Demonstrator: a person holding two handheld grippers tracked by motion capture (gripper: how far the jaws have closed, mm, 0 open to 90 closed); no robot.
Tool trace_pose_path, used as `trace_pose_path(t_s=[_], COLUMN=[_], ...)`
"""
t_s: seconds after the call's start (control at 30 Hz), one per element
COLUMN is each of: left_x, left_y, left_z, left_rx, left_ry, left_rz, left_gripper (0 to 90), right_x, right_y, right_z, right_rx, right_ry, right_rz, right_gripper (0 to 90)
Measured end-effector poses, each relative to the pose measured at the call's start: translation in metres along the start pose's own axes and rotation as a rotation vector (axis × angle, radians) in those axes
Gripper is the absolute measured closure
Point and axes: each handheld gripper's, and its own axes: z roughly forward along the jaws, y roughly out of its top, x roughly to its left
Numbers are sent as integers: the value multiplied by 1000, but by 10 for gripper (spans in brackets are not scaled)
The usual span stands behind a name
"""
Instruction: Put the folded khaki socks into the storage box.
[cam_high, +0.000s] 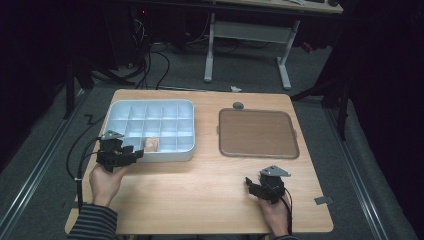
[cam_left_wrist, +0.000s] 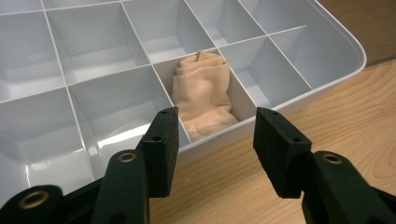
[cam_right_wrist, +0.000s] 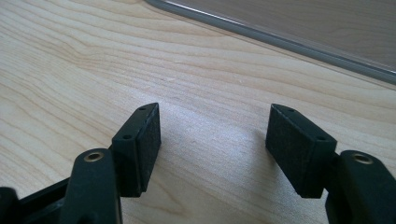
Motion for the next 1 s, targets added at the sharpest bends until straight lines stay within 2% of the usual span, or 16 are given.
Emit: trace_pose_path(t_s=[0.17, 0.6, 1.0], left_x=[-1, -12, -20], left_y=[-4, -11, -22], left_z=[-4, -13, -15], left_rx=[-11, -56, -64], left_ry=[-8, -26, -37], left_rz=[-9, 5, 10], left_gripper=[506, 503, 495], right_x=[0, 0, 0], right_y=[0, 0, 0], right_z=[0, 0, 0], right_rx=[1, 0, 1], right_ry=[0, 0, 0], right_rz=[2, -1, 3], right_gripper=[355, 355, 355])
